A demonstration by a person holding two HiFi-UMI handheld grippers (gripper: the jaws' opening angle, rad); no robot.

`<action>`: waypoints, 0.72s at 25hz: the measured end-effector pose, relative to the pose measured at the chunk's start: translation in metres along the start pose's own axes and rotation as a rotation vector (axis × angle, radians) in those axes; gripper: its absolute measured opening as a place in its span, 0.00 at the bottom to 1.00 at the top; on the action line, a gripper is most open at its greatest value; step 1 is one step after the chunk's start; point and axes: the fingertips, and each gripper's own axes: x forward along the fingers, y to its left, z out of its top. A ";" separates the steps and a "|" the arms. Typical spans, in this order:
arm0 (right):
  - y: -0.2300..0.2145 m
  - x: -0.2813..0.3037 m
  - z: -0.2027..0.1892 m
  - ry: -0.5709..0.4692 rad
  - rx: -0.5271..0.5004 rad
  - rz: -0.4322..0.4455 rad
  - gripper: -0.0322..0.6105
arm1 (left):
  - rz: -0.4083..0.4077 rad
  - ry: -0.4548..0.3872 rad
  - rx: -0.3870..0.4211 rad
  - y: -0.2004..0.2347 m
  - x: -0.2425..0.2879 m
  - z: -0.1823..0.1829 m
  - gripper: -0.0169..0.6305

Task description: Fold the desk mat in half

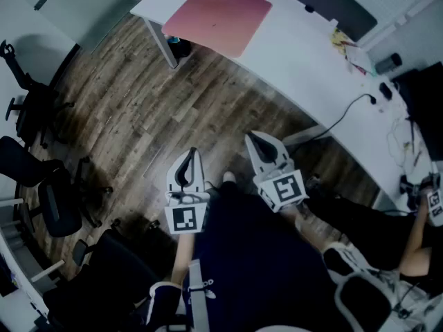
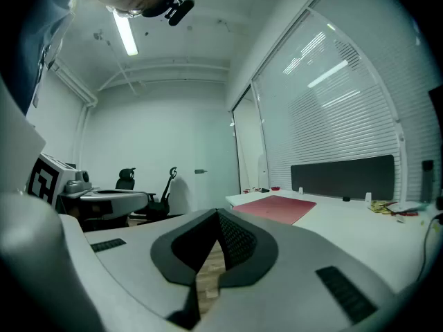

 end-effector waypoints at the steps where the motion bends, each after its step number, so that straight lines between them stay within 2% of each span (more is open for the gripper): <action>1: 0.001 0.001 0.000 0.003 0.000 0.000 0.05 | -0.001 0.003 -0.002 0.001 0.000 0.000 0.03; 18: 0.003 -0.001 0.001 -0.012 -0.017 0.008 0.05 | 0.011 -0.009 -0.012 0.003 -0.004 0.001 0.03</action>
